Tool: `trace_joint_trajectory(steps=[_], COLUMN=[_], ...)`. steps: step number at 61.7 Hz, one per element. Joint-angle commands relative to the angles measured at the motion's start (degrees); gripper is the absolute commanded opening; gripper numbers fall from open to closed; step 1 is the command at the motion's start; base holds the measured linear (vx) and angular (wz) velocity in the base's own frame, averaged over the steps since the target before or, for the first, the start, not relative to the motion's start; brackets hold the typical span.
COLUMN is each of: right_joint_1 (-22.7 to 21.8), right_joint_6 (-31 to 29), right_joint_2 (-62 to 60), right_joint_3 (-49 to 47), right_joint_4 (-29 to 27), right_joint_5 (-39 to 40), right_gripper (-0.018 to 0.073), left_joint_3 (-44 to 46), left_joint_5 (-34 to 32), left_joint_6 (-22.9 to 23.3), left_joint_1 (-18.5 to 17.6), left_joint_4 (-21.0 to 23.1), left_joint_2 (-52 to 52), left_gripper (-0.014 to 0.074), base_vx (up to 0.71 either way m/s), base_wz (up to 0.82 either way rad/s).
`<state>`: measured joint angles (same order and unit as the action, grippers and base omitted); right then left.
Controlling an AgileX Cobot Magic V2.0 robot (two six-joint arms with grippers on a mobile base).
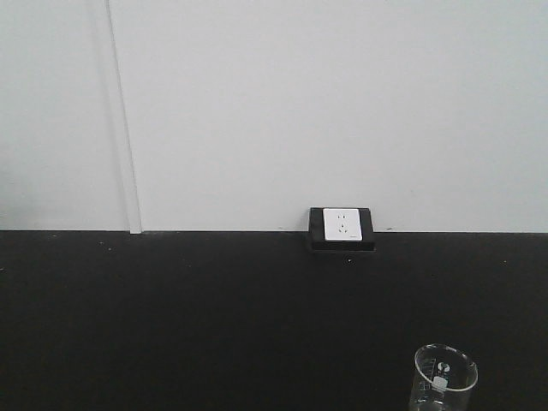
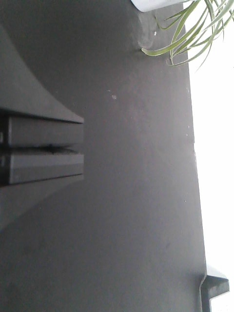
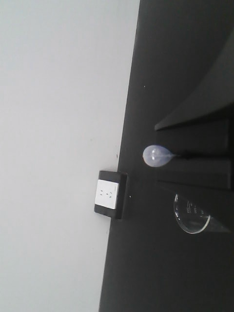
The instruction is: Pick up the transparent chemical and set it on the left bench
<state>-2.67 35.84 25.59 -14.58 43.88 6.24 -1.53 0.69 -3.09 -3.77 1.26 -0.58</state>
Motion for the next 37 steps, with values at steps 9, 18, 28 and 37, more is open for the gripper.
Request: trace_joint_trajectory(steps=[9, 18, 28, 37], right_joint_1=[-0.29, -0.29, -0.29, -0.29], right_joint_6=[0.43, 0.44, 0.44, 0.44], right_joint_2=[-2.35, -2.29, -2.29, -2.29], right_joint_3=[-1.23, -1.23, -1.23, -1.23], right_joint_4=[-0.36, -0.32, -0.32, -0.32], right_joint_5=[2.13, 2.13, 2.13, 2.13], right_gripper=[-0.0004, -0.0004, -0.0004, -0.0004], left_joint_3=[-0.93, -0.93, -0.93, -0.93], left_joint_5=[-4.49, -4.49, -4.49, -4.49], left_joint_6=[0.45, 0.45, 0.45, 0.45], left_joint_1=[-0.1, -0.1, -0.1, -0.1], left_joint_4=[0.04, 0.04, 0.04, 0.04], left_joint_2=[-1.1, -1.1, -1.1, -1.1], left_gripper=[-0.0003, -0.0003, -0.0003, -0.0003], base_vx=[0.0, 0.0, 0.0, 0.0], base_wz=[0.0, 0.0, 0.0, 0.0])
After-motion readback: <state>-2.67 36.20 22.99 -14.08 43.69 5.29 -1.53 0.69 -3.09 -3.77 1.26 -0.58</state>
